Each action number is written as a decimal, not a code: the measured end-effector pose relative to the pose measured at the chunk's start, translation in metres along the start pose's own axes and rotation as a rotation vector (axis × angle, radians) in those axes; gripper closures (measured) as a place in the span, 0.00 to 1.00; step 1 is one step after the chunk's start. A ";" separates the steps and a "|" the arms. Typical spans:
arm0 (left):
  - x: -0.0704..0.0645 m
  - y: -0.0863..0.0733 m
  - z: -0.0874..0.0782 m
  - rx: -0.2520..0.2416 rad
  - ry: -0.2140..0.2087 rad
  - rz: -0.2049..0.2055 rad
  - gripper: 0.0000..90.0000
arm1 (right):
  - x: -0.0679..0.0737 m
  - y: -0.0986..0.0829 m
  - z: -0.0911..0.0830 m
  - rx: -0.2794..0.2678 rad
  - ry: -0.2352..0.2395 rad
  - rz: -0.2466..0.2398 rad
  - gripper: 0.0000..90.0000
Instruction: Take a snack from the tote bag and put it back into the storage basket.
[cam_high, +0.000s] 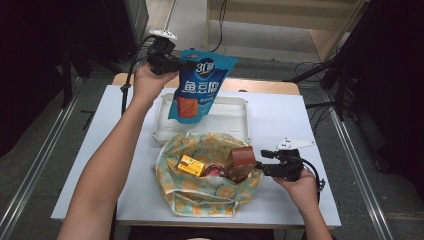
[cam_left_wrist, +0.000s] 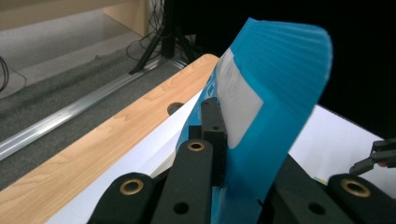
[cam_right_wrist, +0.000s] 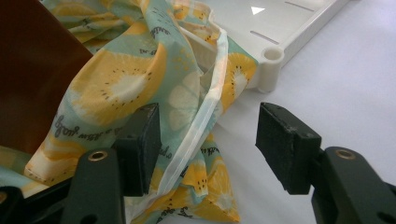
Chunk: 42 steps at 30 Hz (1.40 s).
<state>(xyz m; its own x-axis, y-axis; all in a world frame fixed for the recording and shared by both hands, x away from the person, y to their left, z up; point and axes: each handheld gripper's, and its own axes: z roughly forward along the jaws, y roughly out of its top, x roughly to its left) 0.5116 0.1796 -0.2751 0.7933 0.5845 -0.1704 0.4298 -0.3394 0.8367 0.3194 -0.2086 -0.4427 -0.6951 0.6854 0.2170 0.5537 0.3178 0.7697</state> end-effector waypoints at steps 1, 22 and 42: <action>0.001 -0.002 -0.001 -0.013 0.001 -0.002 1.00 | 0.000 0.000 0.000 0.002 0.001 0.001 0.45; 0.010 -0.030 -0.015 0.011 -0.005 0.028 0.98 | 0.001 0.001 0.005 0.021 0.005 -0.009 0.46; 0.007 -0.054 -0.031 0.062 -0.021 0.004 0.55 | 0.001 -0.001 0.004 0.030 0.002 -0.013 0.46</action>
<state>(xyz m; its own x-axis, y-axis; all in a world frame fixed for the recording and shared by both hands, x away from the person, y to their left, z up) 0.4799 0.2251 -0.3053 0.8037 0.5677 -0.1786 0.4519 -0.3869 0.8038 0.3204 -0.2051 -0.4455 -0.7032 0.6798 0.2081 0.5580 0.3465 0.7540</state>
